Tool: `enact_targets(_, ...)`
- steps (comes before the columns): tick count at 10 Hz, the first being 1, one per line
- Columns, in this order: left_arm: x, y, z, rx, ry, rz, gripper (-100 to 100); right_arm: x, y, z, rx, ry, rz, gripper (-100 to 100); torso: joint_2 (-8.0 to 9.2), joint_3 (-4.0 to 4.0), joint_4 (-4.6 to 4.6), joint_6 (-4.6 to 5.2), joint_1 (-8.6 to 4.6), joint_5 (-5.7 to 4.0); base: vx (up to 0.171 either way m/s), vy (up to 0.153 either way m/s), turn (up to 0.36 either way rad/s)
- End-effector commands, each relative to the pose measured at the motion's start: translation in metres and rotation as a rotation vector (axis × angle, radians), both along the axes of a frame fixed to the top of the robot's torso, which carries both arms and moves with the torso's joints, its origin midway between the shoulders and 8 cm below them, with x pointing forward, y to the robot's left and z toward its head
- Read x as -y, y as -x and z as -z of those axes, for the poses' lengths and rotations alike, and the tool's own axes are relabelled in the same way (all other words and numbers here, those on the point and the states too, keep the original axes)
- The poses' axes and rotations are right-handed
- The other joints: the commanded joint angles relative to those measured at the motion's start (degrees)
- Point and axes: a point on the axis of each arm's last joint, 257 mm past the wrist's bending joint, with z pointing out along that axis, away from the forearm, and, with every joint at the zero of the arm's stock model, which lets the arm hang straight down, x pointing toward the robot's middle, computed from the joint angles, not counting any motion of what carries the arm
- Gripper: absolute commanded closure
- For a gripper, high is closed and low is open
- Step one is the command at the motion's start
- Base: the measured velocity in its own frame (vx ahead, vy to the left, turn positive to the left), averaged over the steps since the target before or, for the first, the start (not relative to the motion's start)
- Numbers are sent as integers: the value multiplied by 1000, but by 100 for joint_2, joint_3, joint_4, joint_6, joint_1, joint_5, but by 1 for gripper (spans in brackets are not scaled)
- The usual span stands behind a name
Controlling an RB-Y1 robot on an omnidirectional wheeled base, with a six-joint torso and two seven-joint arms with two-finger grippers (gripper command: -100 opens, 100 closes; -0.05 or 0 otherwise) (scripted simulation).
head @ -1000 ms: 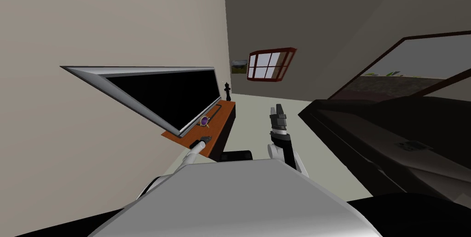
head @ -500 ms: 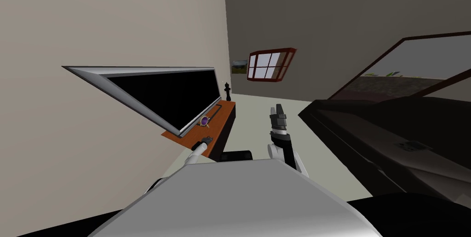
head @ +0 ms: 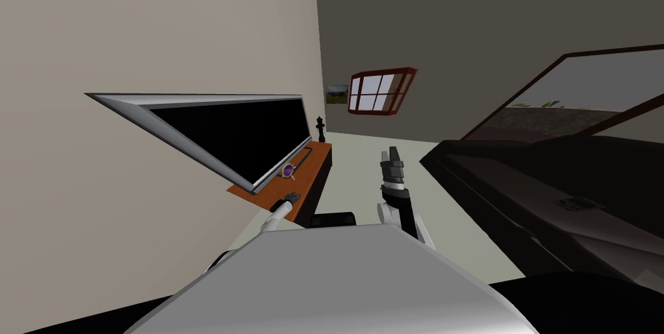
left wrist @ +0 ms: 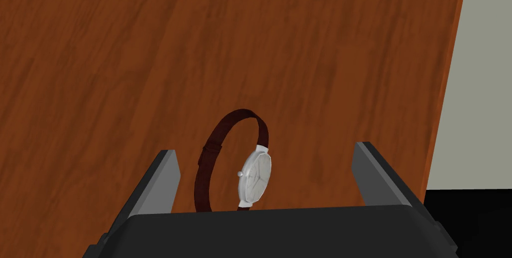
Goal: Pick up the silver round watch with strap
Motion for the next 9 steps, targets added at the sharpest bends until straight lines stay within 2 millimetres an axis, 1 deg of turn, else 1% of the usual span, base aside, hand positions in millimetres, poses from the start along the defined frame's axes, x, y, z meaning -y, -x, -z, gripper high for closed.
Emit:
enact_targets(1,0,0,0,0,0,0,-100,0,0,0,0,0,0,0,0,0,0,0,0,0,0,0,0)
enact_targets(9,3,2,1,0,0,0,-100,0,0,0,0,0,0,0,0,0,0,1,1,0,1,-1,3)
